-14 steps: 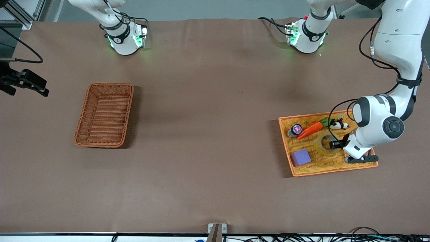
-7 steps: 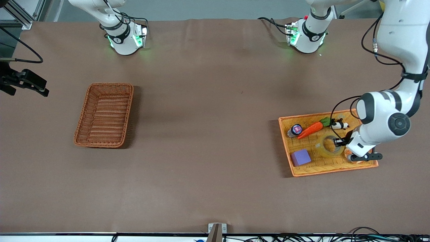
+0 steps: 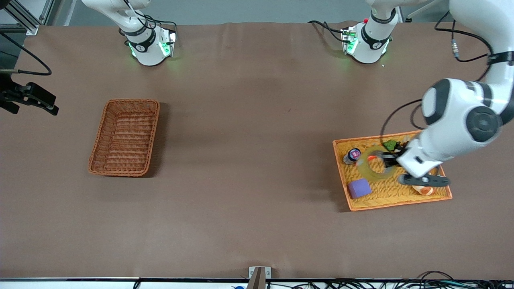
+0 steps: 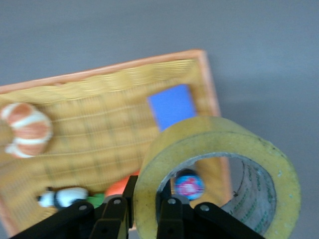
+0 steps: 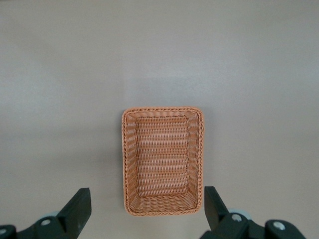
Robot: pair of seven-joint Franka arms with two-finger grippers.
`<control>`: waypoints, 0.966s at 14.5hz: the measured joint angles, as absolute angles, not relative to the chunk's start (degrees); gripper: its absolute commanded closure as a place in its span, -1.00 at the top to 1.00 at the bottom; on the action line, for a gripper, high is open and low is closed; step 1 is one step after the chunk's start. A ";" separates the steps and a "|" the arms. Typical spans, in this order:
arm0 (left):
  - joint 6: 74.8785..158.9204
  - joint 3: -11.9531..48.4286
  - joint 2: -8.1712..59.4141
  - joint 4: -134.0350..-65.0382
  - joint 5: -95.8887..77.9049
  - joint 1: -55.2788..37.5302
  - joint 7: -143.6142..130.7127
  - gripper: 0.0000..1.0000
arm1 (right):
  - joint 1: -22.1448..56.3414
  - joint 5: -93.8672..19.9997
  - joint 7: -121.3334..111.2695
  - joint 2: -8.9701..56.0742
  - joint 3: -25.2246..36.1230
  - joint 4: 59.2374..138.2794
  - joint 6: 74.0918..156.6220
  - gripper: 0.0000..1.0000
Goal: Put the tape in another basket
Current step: 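Carry the tape toward the table middle while the right gripper reaches out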
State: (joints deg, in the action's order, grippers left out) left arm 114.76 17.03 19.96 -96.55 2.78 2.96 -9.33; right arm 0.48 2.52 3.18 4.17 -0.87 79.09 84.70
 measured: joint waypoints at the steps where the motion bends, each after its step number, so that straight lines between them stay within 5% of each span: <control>1: 114.74 17.73 20.45 -96.55 2.79 0.96 -11.50 -0.99 | 0.46 2.52 3.17 4.17 -0.86 79.09 84.69 1.00; 9: 122.23 17.93 34.44 -95.36 6.60 -17.95 -30.12 -0.99 | 0.40 2.52 3.17 4.17 -0.83 79.10 84.48 1.00; 14: 123.57 17.66 46.72 -82.81 6.69 -27.13 -34.08 -0.99 | 0.40 2.52 3.17 4.17 -0.83 79.16 84.10 1.00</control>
State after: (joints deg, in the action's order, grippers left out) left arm 123.57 17.66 46.72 -82.81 6.69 -27.13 -34.08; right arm 0.40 2.52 3.17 4.17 -0.83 79.16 84.10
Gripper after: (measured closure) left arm 0.784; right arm 0.000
